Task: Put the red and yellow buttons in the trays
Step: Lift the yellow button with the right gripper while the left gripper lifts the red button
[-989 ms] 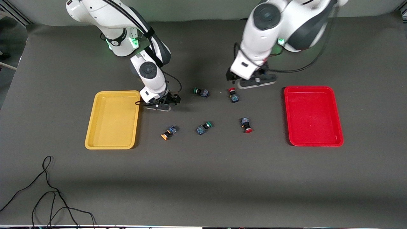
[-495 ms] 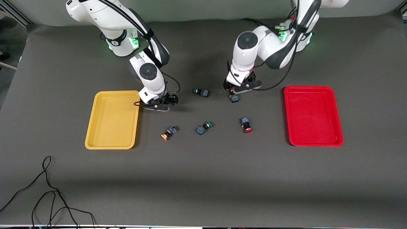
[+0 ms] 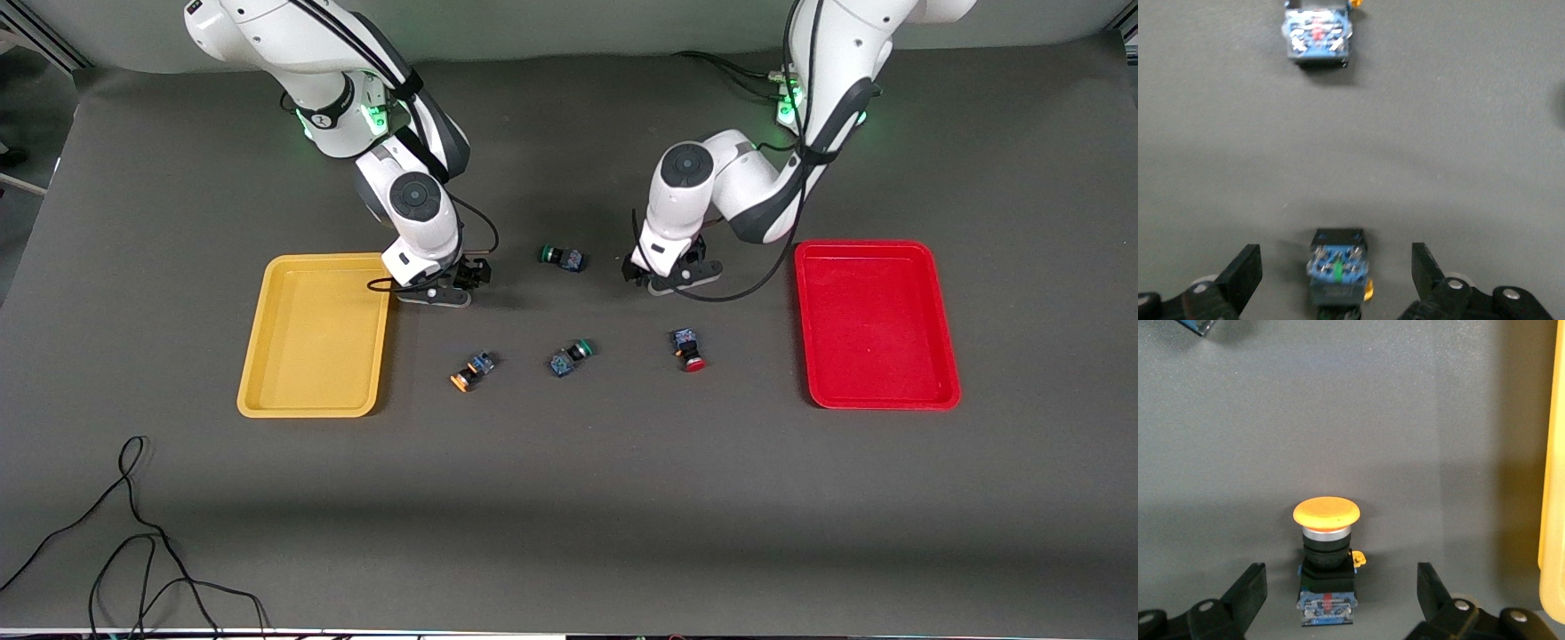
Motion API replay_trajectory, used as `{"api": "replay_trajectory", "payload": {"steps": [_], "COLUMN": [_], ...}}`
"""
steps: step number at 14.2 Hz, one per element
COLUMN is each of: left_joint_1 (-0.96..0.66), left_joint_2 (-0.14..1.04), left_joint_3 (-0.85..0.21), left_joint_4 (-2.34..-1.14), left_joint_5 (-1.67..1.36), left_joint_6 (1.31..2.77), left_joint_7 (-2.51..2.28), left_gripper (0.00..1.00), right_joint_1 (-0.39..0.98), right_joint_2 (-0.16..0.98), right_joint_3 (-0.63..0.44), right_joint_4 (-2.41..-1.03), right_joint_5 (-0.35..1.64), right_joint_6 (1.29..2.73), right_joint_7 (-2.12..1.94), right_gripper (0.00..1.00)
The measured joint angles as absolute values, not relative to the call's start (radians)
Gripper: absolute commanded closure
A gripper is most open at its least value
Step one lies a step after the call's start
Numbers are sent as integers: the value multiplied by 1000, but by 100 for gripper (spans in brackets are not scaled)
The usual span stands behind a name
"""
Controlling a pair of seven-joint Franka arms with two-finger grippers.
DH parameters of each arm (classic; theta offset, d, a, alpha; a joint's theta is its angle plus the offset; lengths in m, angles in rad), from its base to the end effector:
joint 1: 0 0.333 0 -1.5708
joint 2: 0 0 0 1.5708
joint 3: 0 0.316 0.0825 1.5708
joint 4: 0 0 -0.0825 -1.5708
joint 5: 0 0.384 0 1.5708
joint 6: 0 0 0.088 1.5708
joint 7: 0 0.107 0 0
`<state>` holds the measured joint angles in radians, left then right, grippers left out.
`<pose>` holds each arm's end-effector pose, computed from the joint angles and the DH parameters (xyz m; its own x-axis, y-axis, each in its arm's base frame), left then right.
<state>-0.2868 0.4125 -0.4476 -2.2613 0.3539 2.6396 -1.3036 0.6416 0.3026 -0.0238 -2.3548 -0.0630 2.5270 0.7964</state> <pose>0.3893 -0.3720 0.1965 0.9570 0.2901 0.0099 0.2897 -0.9567 0.0277 0.4059 0.2886 0.1911 0.9897 -0.1274 -0.0656 -0.1190 -0.9857 0.1191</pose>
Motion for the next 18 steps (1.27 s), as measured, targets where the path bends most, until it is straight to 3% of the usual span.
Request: {"api": "replay_trajectory", "payload": {"steps": [1,4,7,8,10,12,16,18], "left_joint_1": [-287,-287,-288,-288,-289,-288,-259,-204], "left_joint_2": [431,462,464,464,464,453,375,311], "left_joint_3": [-442,-437,-437,-437,-437,-437,-442,-441], "left_joint_4": [-2244,-2224,-2220,-2218,-2209,-2161,-1978,-1904], "left_joint_5": [366,381,383,383,383,384,254,127], "left_joint_6": [2639,2639,2624,2618,2593,2521,2259,2125], "left_joint_7": [-1304,-1304,-1304,-1304,-1304,-1298,-1050,-803], "left_gripper": [42,63,71,73,75,78,82,82], "right_joint_1": [642,642,640,640,640,633,606,552], "right_joint_2": [304,312,332,337,345,346,318,246], "right_joint_3": [-24,-24,-25,-25,-25,-27,-31,-35], "right_joint_4": [-2357,-2357,-2357,-2357,-2357,-2356,-2345,-2325], "right_joint_5": [-64,-64,-64,-64,-64,-64,-64,-64], "right_joint_6": [2527,2540,2589,2593,2596,2596,2572,2464], "right_joint_7": [805,817,854,876,903,911,910,874], "right_gripper": [0,0,17,30,70,91,91,91]}}
